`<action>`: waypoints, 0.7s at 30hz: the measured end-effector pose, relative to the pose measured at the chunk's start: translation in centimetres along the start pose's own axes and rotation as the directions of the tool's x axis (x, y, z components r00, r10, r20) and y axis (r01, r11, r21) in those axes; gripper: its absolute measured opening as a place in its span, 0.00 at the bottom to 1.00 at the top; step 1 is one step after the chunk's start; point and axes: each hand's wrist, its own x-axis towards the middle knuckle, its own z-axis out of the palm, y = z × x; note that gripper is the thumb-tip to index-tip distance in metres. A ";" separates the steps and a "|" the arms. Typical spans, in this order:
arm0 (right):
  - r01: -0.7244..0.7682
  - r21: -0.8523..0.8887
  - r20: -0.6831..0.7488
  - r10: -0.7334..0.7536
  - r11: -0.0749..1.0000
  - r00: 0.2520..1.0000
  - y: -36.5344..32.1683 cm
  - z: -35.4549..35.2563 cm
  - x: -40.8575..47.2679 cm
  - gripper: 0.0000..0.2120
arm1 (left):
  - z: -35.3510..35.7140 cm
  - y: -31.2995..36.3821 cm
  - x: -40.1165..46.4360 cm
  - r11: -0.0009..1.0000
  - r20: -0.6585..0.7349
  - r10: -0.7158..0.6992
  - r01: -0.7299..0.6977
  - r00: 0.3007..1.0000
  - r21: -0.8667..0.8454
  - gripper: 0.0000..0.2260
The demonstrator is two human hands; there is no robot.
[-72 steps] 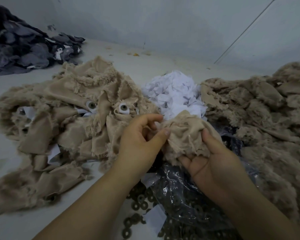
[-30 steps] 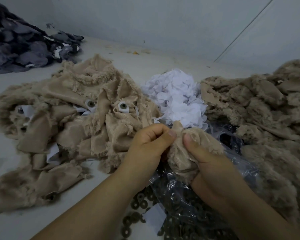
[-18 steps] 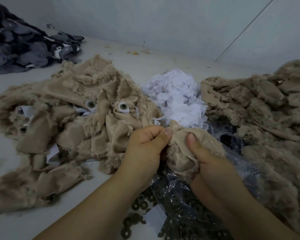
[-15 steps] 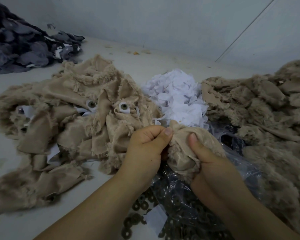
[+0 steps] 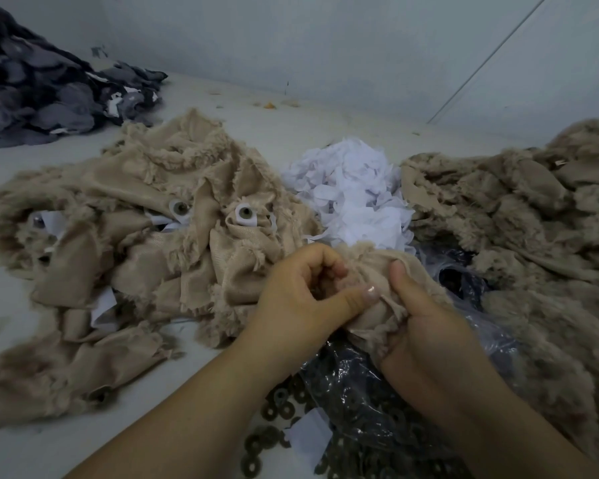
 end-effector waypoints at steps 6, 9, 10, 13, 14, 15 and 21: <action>0.038 0.006 -0.067 -0.037 0.999 0.997 0.1 -0.5 0.5 0.22 | 0.1 -0.1 0.2 0.989 -0.061 -0.038 0.029 0.997 -0.147 0.12; 0.018 0.008 -0.080 -0.017 1.000 0.997 0.0 -0.6 0.7 0.20 | 0.2 -0.4 0.2 0.974 -0.053 -0.084 0.071 0.995 -0.214 0.11; 0.002 0.010 -0.072 -0.002 1.000 0.997 0.0 -0.4 0.7 0.20 | 0.2 -0.4 0.2 0.972 -0.053 -0.093 0.079 0.994 -0.219 0.11; 0.013 -0.001 0.001 -0.013 1.000 1.000 -0.1 -0.4 0.5 0.27 | 0.2 -0.4 0.3 0.970 -0.058 -0.089 0.073 0.994 -0.233 0.12; 0.020 -0.027 0.045 -0.019 0.999 0.999 -0.1 -0.2 0.3 0.27 | 0.2 -0.4 0.2 0.969 -0.058 -0.087 0.071 0.995 -0.236 0.12; 0.027 -0.065 0.087 -0.022 0.998 0.996 0.0 -0.1 0.1 0.25 | 0.1 -0.3 0.2 0.970 -0.057 -0.086 0.071 0.995 -0.231 0.11; 0.049 -0.086 0.107 -0.040 0.995 0.993 0.3 -0.1 -0.1 0.19 | 0.2 0.0 0.1 0.981 -0.001 -0.067 0.066 0.998 -0.182 0.16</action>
